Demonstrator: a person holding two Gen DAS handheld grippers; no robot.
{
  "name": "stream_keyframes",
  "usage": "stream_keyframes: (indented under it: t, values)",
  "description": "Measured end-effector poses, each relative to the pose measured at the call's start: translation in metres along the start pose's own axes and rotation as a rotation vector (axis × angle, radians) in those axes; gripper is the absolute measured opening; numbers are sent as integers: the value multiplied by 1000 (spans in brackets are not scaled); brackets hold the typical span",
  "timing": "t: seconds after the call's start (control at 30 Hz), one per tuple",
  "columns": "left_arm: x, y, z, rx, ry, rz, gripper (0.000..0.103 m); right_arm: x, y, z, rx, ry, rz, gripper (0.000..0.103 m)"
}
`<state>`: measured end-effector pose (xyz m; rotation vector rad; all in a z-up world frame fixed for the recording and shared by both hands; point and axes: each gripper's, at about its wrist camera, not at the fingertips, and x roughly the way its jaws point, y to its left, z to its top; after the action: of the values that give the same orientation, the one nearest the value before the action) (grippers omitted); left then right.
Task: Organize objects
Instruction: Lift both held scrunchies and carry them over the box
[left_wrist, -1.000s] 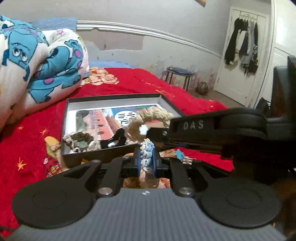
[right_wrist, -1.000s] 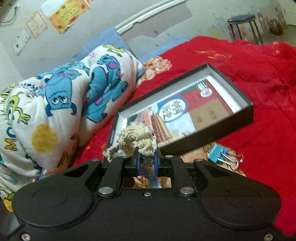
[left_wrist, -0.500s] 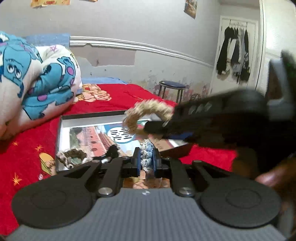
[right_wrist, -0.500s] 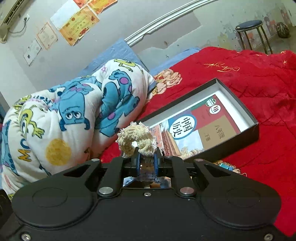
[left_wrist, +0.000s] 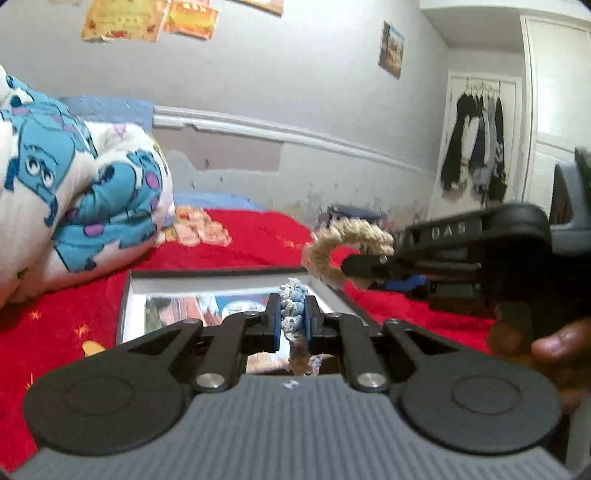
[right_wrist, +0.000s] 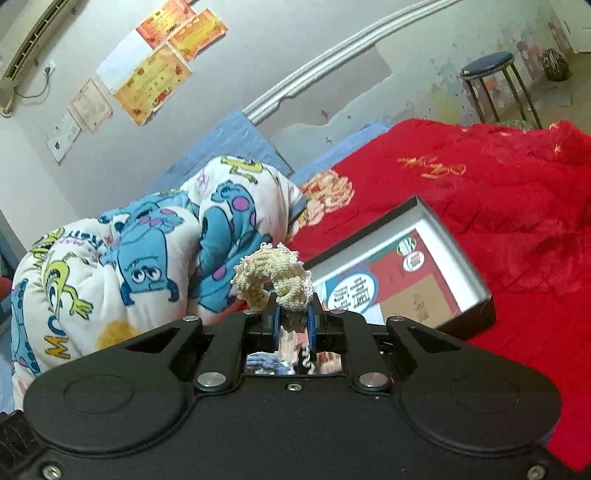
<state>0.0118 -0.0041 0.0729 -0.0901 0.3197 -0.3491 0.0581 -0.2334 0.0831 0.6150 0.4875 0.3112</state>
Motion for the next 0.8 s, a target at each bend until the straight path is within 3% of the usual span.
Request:
stream_keyframes:
  t: [0.3, 0.6, 0.8]
  values:
    - [22, -12, 21, -8, -73, 55, 15, -17, -29, 21, 99, -50, -4, 14]
    - [50, -30, 29, -16, -96, 17, 15, -15, -56, 30, 145, -78, -61, 14]
    - [67, -20, 30, -28, -94, 11, 15, -11, -59, 32, 132, -83, -72, 14]
